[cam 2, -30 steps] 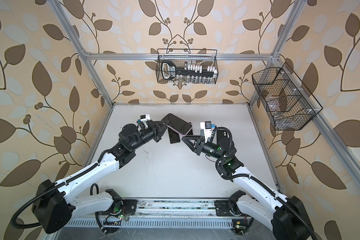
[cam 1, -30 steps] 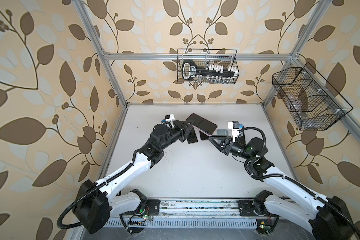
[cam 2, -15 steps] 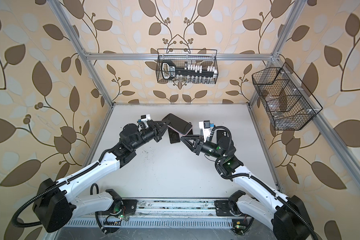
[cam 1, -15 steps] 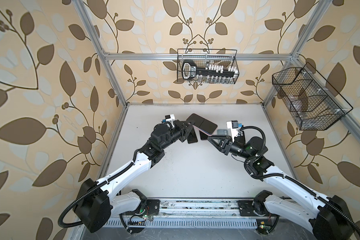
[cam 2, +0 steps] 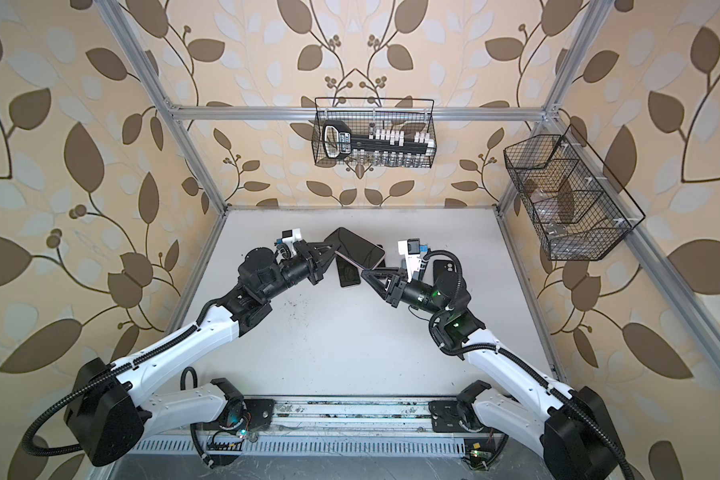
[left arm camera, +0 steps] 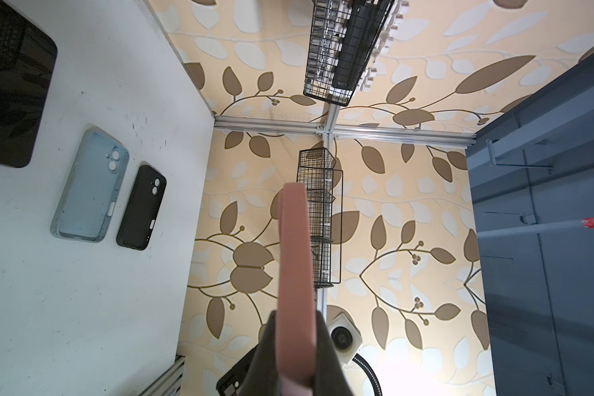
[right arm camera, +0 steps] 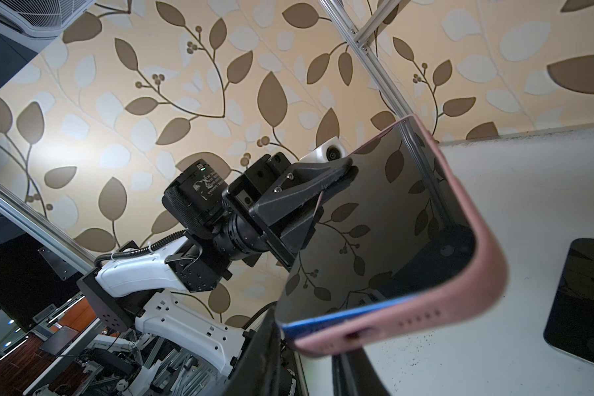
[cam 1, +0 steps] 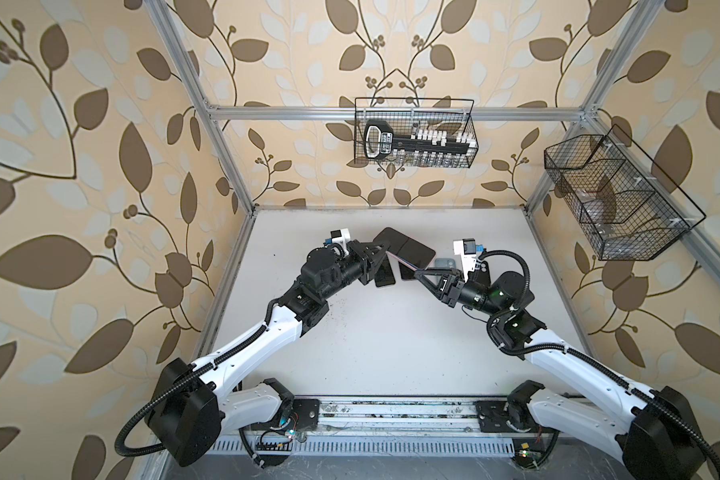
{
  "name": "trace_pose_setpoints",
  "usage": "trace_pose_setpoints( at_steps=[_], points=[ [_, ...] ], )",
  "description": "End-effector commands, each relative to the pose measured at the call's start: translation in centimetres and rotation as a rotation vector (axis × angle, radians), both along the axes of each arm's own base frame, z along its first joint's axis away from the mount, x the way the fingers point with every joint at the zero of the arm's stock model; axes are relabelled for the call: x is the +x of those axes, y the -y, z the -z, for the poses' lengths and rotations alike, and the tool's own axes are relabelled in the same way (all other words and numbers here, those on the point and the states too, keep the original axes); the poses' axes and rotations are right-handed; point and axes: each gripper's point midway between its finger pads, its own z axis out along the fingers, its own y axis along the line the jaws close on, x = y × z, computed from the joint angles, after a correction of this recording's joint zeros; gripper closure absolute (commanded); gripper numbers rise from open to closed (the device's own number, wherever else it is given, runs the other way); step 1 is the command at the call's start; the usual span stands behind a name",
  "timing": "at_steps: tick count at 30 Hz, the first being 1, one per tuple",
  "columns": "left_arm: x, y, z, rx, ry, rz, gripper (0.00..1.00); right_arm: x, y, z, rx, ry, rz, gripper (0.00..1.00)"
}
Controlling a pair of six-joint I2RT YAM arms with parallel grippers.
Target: Take the phone out of the phone case
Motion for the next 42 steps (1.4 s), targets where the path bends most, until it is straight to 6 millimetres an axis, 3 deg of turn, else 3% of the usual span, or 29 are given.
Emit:
trace_pose_setpoints(
  at_steps=[1, 16, 23, 28, 33, 35, 39, 41, 42],
  points=[
    [-1.3, -0.3, -3.3, -0.053, 0.110, 0.022, 1.00, 0.4, 0.3, -2.5, 0.050, 0.060, 0.020, 0.79],
    [-2.4, -0.4, -4.1, -0.074, 0.109, 0.038, 1.00, 1.4, 0.9, -1.1, 0.031, 0.031, 0.066, 0.87],
    [-2.5, 0.1, -4.9, -0.045, 0.134, 0.057, 1.00, 1.5, 0.8, 0.4, -0.026, 0.026, 0.059, 0.82],
    [-0.5, -0.8, -4.8, 0.106, 0.213, 0.040, 1.00, 0.1, 1.1, 1.7, -0.183, 0.028, -0.001, 0.66],
    [2.2, -2.2, -5.7, 0.230, 0.339, 0.136, 1.00, -0.3, 3.5, 2.1, -0.320, -0.003, 0.006, 0.41],
    [2.6, -1.8, -5.9, 0.277, 0.389, 0.219, 1.00, -0.2, 4.4, 1.7, -0.354, -0.020, 0.006, 0.31],
    [1.9, 0.1, -6.1, 0.376, 0.531, 0.420, 1.00, 0.6, 5.5, 1.6, -0.526, -0.051, 0.031, 0.23],
    [1.3, 0.4, -6.0, 0.419, 0.594, 0.489, 1.00, 0.9, 5.7, 1.5, -0.599, -0.062, 0.018, 0.00],
    [1.3, 0.4, -5.8, 0.454, 0.622, 0.493, 1.00, 0.9, 5.7, 1.2, -0.626, -0.058, 0.004, 0.00]
  ],
)
